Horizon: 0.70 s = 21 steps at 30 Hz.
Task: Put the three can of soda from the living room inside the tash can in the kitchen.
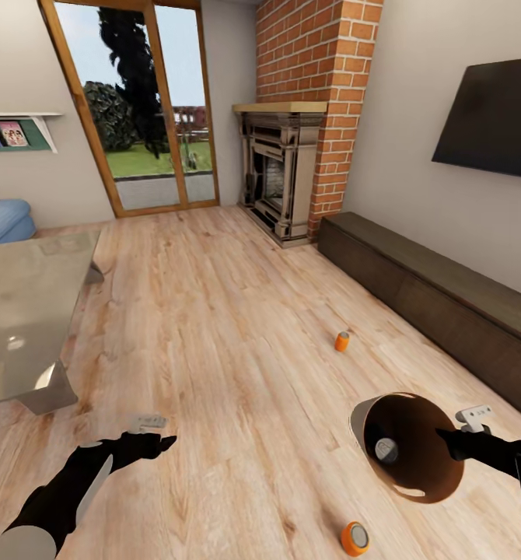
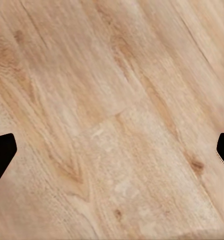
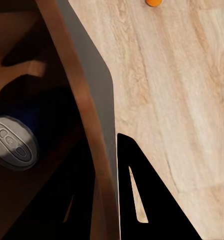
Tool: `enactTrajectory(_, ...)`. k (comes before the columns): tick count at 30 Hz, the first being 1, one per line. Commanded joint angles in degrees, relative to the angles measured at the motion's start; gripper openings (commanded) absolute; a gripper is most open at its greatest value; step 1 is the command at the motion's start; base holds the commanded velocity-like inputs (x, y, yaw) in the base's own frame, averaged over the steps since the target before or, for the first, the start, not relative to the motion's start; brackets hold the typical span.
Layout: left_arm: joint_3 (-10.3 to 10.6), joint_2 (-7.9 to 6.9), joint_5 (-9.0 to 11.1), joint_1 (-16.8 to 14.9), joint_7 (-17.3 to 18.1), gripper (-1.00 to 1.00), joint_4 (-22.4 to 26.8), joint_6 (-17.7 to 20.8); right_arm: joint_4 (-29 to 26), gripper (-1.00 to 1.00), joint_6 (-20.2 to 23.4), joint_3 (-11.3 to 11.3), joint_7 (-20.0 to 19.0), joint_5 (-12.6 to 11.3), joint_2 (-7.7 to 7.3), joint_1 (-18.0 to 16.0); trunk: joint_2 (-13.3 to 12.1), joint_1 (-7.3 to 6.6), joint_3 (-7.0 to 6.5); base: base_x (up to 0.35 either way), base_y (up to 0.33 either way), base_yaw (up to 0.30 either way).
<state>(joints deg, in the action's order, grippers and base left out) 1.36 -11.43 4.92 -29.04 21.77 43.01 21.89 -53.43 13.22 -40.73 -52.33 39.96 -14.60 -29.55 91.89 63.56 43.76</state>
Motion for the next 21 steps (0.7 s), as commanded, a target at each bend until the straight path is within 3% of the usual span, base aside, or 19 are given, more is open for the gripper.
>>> enactTrajectory(1,0.08,0.0,0.0,0.01,-0.01,1.0,-0.03,0.0,-0.02,-1.0,0.23,-0.02,-0.42,-0.54,-0.11,-0.02,0.0,0.0,-0.01,0.001,-0.327,0.0)
enactTrajectory(5,0.8,0.0,0.05,0.03,0.02,1.0,0.07,-0.17,0.05,-1.0,0.24,-1.31,-0.41,-0.59,-0.7,0.01,0.0,0.0,-0.01,0.0,-0.327,-0.018)
enactTrajectory(7,1.0,0.0,0.07,0.04,0.07,1.0,-0.1,-1.12,0.07,-1.0,0.23,-3.96,-0.75,-0.55,-0.93,0.01,0.0,0.0,-0.01,0.0,-0.327,-0.106)
enactTrajectory(9,1.06,0.0,0.06,0.04,0.04,1.0,-0.3,-1.87,0.08,-1.0,0.23,-5.03,-0.81,-0.56,-1.14,0.01,0.0,0.0,-0.01,0.0,-0.327,-0.173)
enactTrajectory(13,1.06,0.0,0.08,0.04,0.14,1.0,-0.51,-2.41,0.25,-1.0,0.26,-5.69,-0.82,-0.68,-1.97,0.07,0.0,0.0,-0.01,0.0,-0.299,-0.217)
enactTrajectory(21,1.08,0.02,-0.12,0.04,0.32,1.0,-1.22,-6.72,0.5,-1.0,0.23,-9.5,-0.97,-0.74,-2.59,0.47,0.0,0.0,-0.01,0.02,-0.089,-0.24)
